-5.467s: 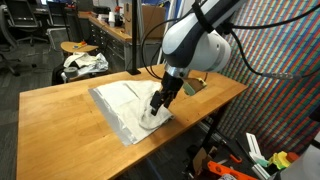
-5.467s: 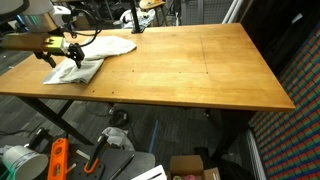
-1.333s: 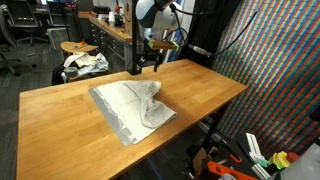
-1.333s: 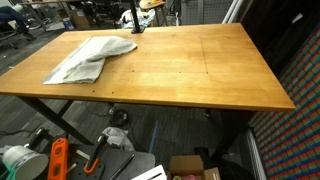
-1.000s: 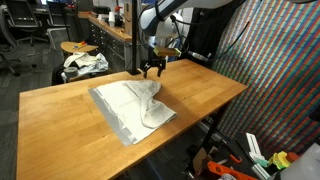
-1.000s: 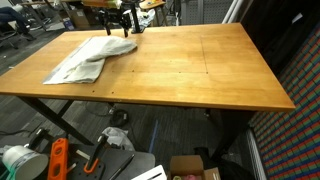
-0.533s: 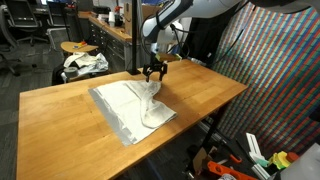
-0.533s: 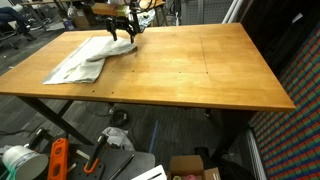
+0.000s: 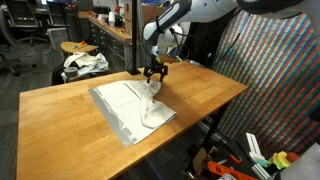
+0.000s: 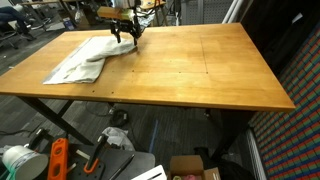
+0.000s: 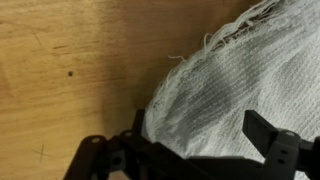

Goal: Fold the white towel in half from right to left

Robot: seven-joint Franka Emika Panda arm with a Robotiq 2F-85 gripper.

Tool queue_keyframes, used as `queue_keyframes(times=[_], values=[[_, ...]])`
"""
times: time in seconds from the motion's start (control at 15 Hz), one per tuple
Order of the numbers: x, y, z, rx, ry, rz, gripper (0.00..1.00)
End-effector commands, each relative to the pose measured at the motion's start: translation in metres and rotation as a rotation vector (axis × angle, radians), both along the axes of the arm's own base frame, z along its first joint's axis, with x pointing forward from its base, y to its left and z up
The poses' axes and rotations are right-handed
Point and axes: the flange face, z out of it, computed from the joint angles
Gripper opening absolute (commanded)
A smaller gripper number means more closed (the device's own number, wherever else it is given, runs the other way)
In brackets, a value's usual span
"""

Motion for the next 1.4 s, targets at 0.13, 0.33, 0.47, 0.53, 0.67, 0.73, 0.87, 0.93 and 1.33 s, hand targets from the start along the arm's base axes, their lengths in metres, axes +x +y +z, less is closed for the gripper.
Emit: queue_keyframes(times=[0.13, 0.33, 0.47, 0.53, 0.67, 0.73, 0.87, 0.93, 1.33], values=[[0.011, -0.004, -0.001, 0.002, -0.003, -0.027, 1.0], [0.012, -0.003, -0.006, 0.007, 0.003, -0.029, 1.0], [0.013, -0.002, -0.01, 0.002, 0.004, -0.031, 0.91], [0.013, -0.002, -0.012, 0.003, 0.005, -0.03, 0.75], [0.014, -0.001, -0.015, 0.004, 0.009, -0.032, 0.58], [0.014, -0.001, -0.016, 0.004, 0.009, -0.032, 0.51], [0.016, 0.0, -0.014, 0.005, 0.006, -0.032, 0.36], [0.016, 0.001, -0.012, 0.007, 0.004, -0.03, 0.27], [0.017, 0.016, 0.008, 0.027, -0.02, -0.019, 0.15]])
